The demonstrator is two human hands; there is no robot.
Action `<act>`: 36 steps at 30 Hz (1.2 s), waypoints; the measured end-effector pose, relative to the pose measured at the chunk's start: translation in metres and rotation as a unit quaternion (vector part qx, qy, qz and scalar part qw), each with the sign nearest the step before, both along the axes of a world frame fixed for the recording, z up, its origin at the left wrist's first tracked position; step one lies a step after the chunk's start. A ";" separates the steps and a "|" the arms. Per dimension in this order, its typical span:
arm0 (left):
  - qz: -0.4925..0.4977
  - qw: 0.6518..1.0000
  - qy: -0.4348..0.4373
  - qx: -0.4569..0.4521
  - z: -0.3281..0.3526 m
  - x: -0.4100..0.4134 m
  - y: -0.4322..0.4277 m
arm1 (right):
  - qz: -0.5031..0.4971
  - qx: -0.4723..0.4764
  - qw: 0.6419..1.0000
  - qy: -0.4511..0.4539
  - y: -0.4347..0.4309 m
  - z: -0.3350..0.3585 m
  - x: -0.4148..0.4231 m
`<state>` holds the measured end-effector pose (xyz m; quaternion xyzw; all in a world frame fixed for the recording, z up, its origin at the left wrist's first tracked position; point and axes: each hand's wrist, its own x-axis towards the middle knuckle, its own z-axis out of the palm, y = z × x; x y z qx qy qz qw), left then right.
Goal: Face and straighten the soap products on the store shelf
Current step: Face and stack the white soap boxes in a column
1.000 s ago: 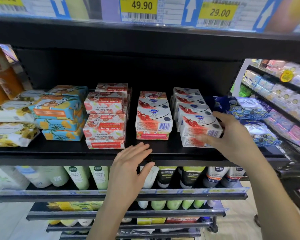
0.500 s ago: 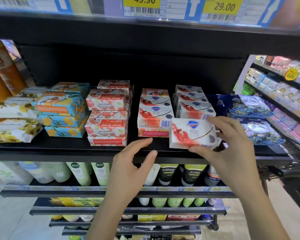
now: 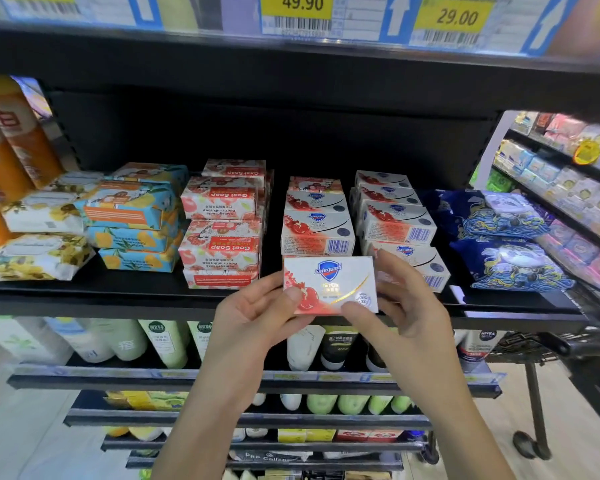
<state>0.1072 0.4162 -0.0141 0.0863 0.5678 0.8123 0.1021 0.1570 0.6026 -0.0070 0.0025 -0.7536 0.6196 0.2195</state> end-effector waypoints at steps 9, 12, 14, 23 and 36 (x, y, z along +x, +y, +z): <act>-0.004 1.000 0.016 -0.003 -0.002 0.003 -0.006 | 0.046 -0.117 0.988 -0.095 0.001 0.005 -0.002; 0.012 1.000 0.009 -0.013 -0.001 0.003 -0.006 | 0.061 -0.123 0.987 -0.080 0.002 0.005 -0.003; 0.015 1.000 0.005 -0.022 0.001 0.003 -0.007 | 0.068 -0.122 0.988 -0.064 0.004 0.004 -0.002; -0.003 1.000 -0.011 -0.014 0.007 0.005 -0.009 | 0.103 -0.113 0.988 -0.001 0.008 0.004 -0.001; 0.019 0.999 0.000 0.025 0.004 0.005 -0.006 | 0.079 -0.146 0.977 -0.135 0.001 0.009 -0.002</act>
